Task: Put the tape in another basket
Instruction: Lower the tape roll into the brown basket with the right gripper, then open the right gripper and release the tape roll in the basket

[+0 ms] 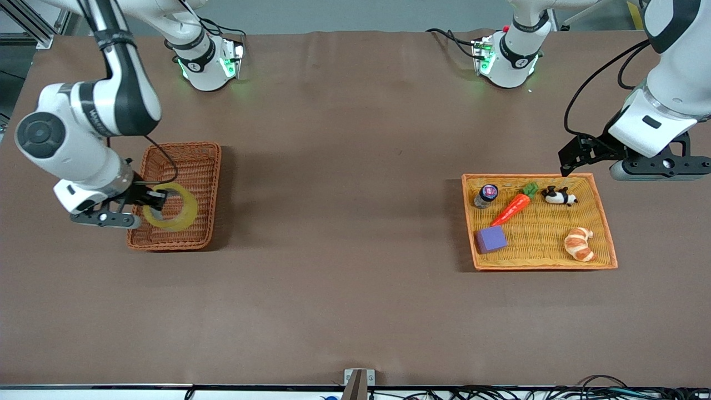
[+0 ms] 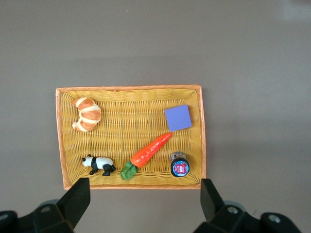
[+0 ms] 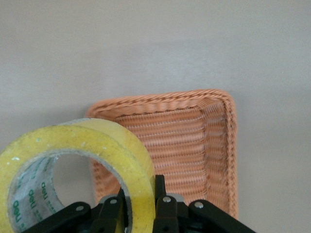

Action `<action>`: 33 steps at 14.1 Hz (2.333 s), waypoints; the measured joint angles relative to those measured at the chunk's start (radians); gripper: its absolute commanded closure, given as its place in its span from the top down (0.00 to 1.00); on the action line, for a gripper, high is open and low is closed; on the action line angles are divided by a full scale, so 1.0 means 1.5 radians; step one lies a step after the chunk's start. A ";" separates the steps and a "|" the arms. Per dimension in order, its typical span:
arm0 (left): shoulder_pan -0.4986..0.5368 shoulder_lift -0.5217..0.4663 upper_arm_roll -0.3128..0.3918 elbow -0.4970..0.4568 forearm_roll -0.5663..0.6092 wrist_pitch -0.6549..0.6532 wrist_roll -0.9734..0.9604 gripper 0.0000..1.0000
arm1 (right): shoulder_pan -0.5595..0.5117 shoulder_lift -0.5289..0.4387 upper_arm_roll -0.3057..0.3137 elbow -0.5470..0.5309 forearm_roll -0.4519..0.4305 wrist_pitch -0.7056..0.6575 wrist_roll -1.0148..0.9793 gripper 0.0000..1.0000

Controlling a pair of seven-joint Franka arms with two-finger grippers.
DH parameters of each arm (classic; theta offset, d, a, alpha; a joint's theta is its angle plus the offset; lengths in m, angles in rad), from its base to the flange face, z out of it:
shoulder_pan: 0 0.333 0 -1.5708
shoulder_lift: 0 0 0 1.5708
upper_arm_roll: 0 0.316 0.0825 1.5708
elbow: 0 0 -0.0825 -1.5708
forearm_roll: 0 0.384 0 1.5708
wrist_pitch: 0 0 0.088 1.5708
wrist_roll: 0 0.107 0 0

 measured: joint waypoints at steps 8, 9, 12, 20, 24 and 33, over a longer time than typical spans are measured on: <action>0.001 0.011 -0.004 0.017 0.000 -0.032 0.000 1.00 | -0.074 -0.013 0.001 -0.266 0.000 0.344 -0.103 0.02; 0.001 0.015 -0.004 0.017 0.000 -0.032 0.000 1.00 | -0.077 -0.013 0.001 -0.285 0.000 0.366 -0.106 0.02; 0.002 0.021 -0.004 0.017 0.000 -0.032 0.001 1.00 | -0.093 -0.001 0.002 -0.311 0.000 0.402 -0.130 0.08; 0.003 0.021 -0.004 0.015 -0.005 -0.031 0.008 1.00 | -0.098 0.045 0.012 -0.311 0.000 0.409 -0.150 1.00; 0.003 0.021 -0.004 0.014 -0.006 -0.031 0.008 1.00 | -0.098 0.019 0.016 -0.289 0.000 0.395 -0.152 1.00; 0.014 0.021 0.003 0.014 -0.006 -0.028 0.025 1.00 | -0.090 -0.107 0.025 0.026 0.004 -0.100 -0.104 1.00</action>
